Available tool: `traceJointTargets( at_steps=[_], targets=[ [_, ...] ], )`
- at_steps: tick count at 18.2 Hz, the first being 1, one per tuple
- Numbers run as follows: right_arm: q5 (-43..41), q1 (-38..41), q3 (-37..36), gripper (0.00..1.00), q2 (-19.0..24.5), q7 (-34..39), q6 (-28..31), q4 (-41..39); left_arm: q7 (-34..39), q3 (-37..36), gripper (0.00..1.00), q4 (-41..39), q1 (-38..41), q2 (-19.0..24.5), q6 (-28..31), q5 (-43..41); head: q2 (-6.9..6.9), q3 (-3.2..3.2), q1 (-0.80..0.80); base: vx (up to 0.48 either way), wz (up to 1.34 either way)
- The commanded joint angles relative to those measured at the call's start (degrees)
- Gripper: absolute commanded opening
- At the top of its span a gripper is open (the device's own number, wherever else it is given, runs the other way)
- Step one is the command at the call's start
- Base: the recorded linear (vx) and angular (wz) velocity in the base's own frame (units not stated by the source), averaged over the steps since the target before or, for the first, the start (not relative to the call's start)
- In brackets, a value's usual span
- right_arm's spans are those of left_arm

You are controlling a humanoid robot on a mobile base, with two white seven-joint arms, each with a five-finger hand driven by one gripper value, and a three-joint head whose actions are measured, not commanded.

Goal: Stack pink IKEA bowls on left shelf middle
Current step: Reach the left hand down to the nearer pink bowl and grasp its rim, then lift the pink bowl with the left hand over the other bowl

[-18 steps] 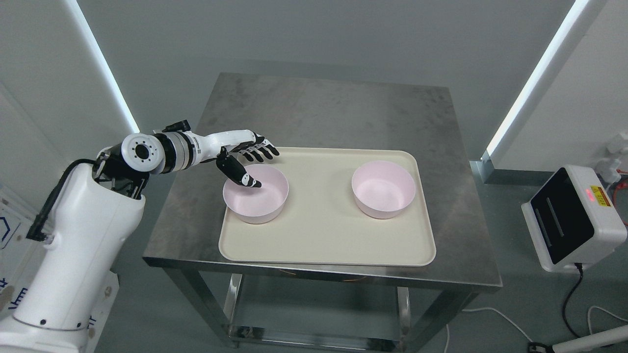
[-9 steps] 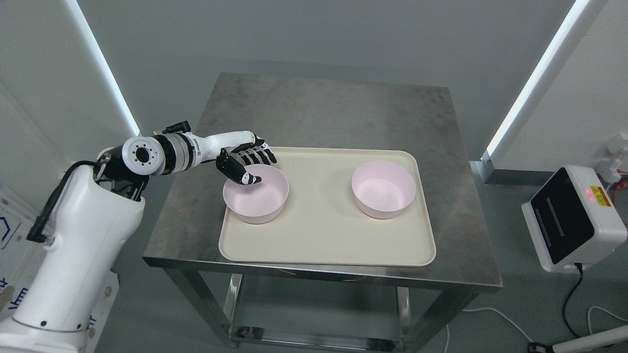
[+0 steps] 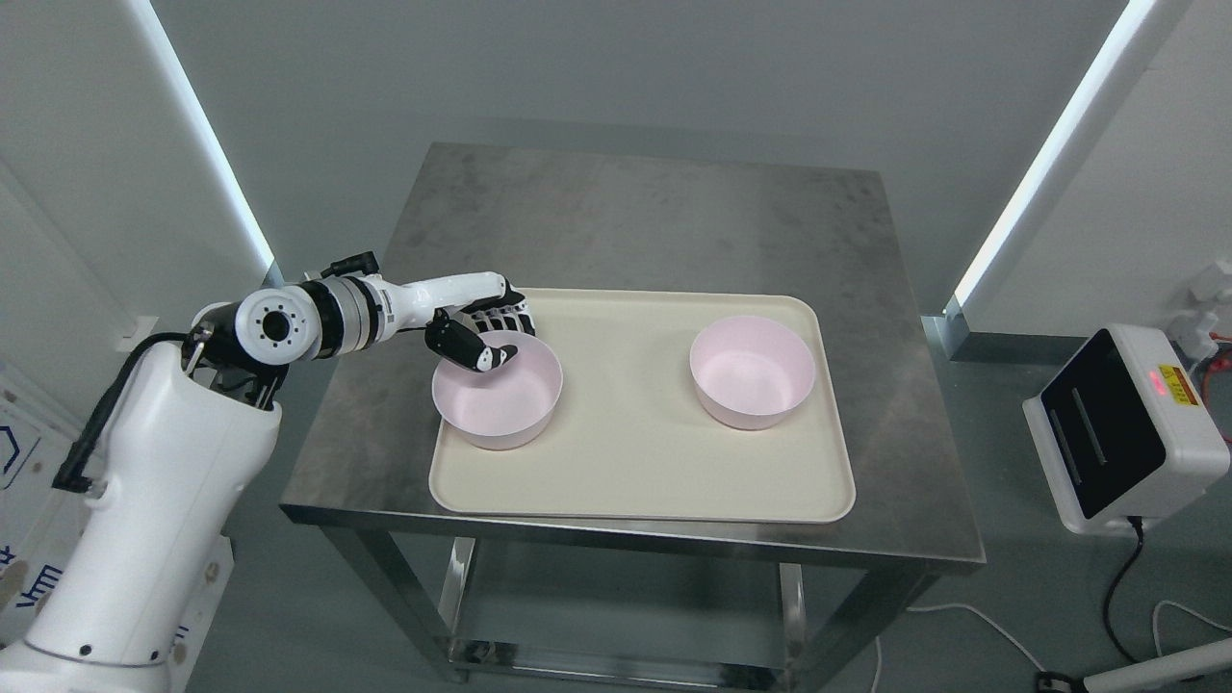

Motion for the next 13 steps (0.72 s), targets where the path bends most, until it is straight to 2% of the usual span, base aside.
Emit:
traceJointTargets(
  at_steps=[1, 4, 6, 9, 10, 13],
  targets=[
    [0.0, 0.1, -0.6, 1.00, -1.0, 0.0, 0.0, -1.9, -0.1, 4.4, 0.01, 1.0, 0.7, -0.7, -1.8, 0.0, 0.00, 0.00, 0.00, 0.000, 0.00],
    [0.0, 0.1, -0.6, 1.00, -1.0, 0.0, 0.0, -1.9, -0.4, 6.6, 0.00, 0.9, 0.3, -3.1, -1.7, 0.4, 0.01, 0.00, 0.00, 0.000, 0.00],
    [0.0, 0.1, -0.6, 1.00, -1.0, 0.0, 0.0, -1.9, -1.6, 9.0, 0.00, 0.6, -2.5, -8.5, -0.5, 0.5, 0.01, 0.00, 0.00, 0.000, 0.00],
    [0.0, 0.1, -0.6, 1.00, -1.0, 0.0, 0.0, -1.9, -3.0, 8.2, 0.00, 0.3, -7.9, -13.5, 3.7, 0.5, 0.01, 0.00, 0.00, 0.000, 0.00],
    [0.0, 0.2, -0.6, 1.00, -1.0, 0.0, 0.0, -1.9, -3.0, 6.8, 0.00, 0.4, -10.4, -16.3, 5.7, 0.3, 0.01, 0.00, 0.00, 0.000, 0.00],
    [0.0, 0.1, -0.6, 1.00, -1.0, 0.0, 0.0, -1.9, -1.6, -2.4, 0.00, 1.6, -14.2, -16.9, 8.5, 0.3, 0.01, 0.00, 0.00, 0.000, 0.00]
  ],
)
